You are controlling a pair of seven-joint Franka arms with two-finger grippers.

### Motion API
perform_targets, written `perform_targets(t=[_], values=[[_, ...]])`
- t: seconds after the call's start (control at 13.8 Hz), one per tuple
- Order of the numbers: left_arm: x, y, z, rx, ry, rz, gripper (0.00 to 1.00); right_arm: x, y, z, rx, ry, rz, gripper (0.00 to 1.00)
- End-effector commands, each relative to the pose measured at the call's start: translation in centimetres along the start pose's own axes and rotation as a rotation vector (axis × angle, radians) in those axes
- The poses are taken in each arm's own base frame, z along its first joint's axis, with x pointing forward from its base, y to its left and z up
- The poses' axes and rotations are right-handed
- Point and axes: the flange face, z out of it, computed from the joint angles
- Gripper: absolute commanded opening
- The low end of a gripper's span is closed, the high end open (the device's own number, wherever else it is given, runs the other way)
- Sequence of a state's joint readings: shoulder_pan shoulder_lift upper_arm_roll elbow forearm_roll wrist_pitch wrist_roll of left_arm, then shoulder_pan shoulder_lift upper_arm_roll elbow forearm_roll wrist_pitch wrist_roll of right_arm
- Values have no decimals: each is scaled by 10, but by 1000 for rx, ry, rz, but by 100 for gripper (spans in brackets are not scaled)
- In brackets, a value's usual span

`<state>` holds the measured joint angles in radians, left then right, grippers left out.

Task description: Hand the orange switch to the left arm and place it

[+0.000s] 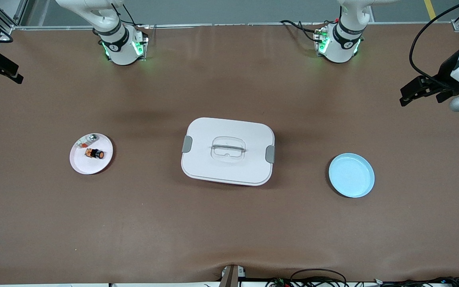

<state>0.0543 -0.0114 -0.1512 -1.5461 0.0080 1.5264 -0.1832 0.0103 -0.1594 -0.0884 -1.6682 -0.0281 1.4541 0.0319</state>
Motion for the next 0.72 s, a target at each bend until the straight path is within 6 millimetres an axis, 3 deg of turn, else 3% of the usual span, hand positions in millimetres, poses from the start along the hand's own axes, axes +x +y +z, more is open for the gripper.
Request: perform_targets(t=[0.0, 0.29, 0.65], values=[[1, -3, -2, -1, -10, 11, 100, 25, 1, 31, -16, -76, 7, 100], [0, -3, -5, -2, -6, 10, 100, 60, -2, 92, -39, -166, 7, 100], [0, -1, -3, -1, -9, 11, 100, 77, -5, 182, -33, -59, -9, 100]])
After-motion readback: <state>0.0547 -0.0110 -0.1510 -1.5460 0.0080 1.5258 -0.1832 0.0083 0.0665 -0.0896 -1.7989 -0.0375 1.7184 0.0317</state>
